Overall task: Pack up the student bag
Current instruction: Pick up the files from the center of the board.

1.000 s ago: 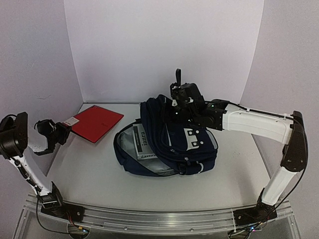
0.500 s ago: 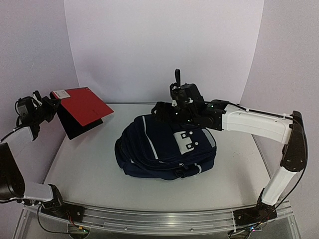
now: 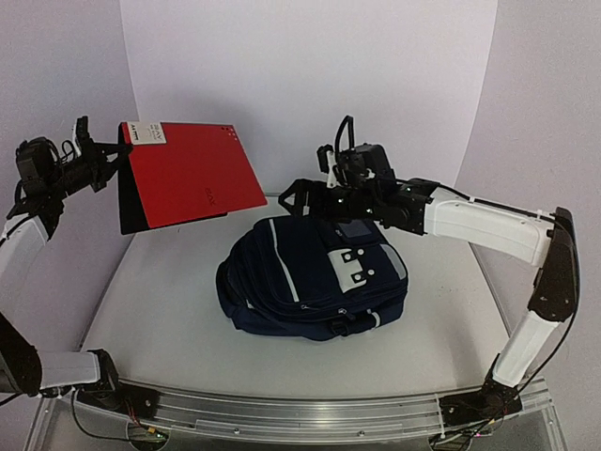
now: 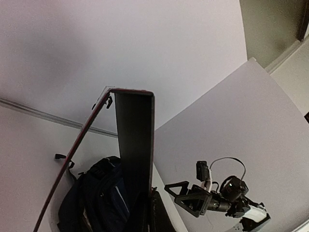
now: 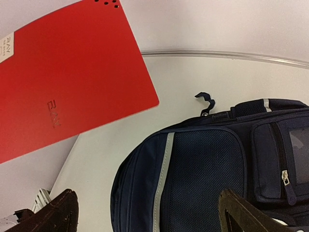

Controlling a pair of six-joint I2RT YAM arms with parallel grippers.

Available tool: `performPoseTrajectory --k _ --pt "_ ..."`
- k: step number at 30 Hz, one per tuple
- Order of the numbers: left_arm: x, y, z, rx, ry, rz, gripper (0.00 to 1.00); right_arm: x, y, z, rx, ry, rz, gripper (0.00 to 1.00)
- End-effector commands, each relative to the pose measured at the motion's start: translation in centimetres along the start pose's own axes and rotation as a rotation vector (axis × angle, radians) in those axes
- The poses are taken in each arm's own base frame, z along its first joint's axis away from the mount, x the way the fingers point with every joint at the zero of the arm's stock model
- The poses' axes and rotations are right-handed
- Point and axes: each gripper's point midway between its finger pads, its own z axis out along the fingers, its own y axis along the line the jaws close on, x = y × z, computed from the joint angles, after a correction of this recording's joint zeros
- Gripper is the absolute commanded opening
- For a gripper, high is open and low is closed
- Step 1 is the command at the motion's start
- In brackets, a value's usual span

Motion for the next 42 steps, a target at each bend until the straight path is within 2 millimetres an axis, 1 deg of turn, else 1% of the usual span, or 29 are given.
performPoseTrajectory --k 1,3,5,8,11,14,17,20,25,27,30,32,34,37,38,40,41,42 --pt "0.3 -9.6 -1.1 0.229 0.087 0.201 0.00 -5.4 3.3 -4.5 -0.142 -0.132 -0.037 0.98" --pt "0.4 -10.8 -1.3 0.264 0.111 0.190 0.00 -6.2 3.0 -5.6 -0.155 -0.155 -0.032 0.98" --pt "0.5 -11.6 -1.4 0.290 0.137 0.157 0.00 -7.2 3.0 -6.9 -0.184 -0.185 -0.030 0.98" --pt "0.9 -12.6 -1.6 0.334 0.176 0.119 0.00 -7.9 3.2 -8.6 -0.247 -0.207 -0.031 0.98" --pt "1.5 -12.5 -1.5 0.352 0.207 0.045 0.00 -7.6 2.8 -9.1 -0.268 -0.197 -0.019 0.98" --pt "2.5 -12.0 -0.9 0.377 0.241 -0.026 0.00 -6.9 2.3 -8.9 -0.277 -0.178 0.007 0.98" --pt "3.6 -10.8 0.1 0.386 0.277 -0.075 0.00 -5.9 2.0 -8.5 -0.289 -0.160 0.035 0.98" --pt "4.6 -9.4 1.0 0.376 0.303 -0.110 0.00 -4.2 1.3 -7.2 -0.291 -0.122 0.083 0.98" --pt "5.4 -6.7 2.0 0.324 0.317 -0.120 0.00 -0.8 0.9 -4.4 -0.365 -0.049 0.143 0.98" --pt "5.9 -5.2 2.6 0.298 0.333 -0.123 0.00 0.2 0.6 -3.1 -0.381 -0.034 0.157 0.98" --pt "6.6 -3.0 3.5 0.285 0.370 -0.139 0.00 1.5 0.7 -1.0 -0.429 -0.006 0.150 0.98" --pt "7.1 -1.9 4.1 0.283 0.393 -0.147 0.00 1.9 0.7 0.2 -0.445 -0.011 0.117 0.98" --pt "7.4 -1.2 4.4 0.287 0.412 -0.149 0.00 1.9 0.7 1.3 -0.453 -0.020 0.082 0.98" --pt "7.6 -0.7 4.7 0.292 0.433 -0.149 0.00 2.3 0.6 3.5 -0.463 -0.009 0.058 0.96" --pt "7.7 -0.6 4.7 0.293 0.441 -0.146 0.00 2.1 0.5 4.1 -0.467 -0.014 0.051 0.95" --pt "7.7 -0.7 4.7 0.300 0.453 -0.136 0.00 2.0 -0.1 5.4 -0.471 -0.012 0.053 0.92" --pt "7.7 -0.7 4.7 0.302 0.458 -0.134 0.00 2.3 -0.6 6.3 -0.471 -0.002 0.059 0.91" --pt "7.8 -0.8 4.7 0.304 0.466 -0.135 0.00 2.1 -0.8 6.7 -0.482 -0.005 0.060 0.89"
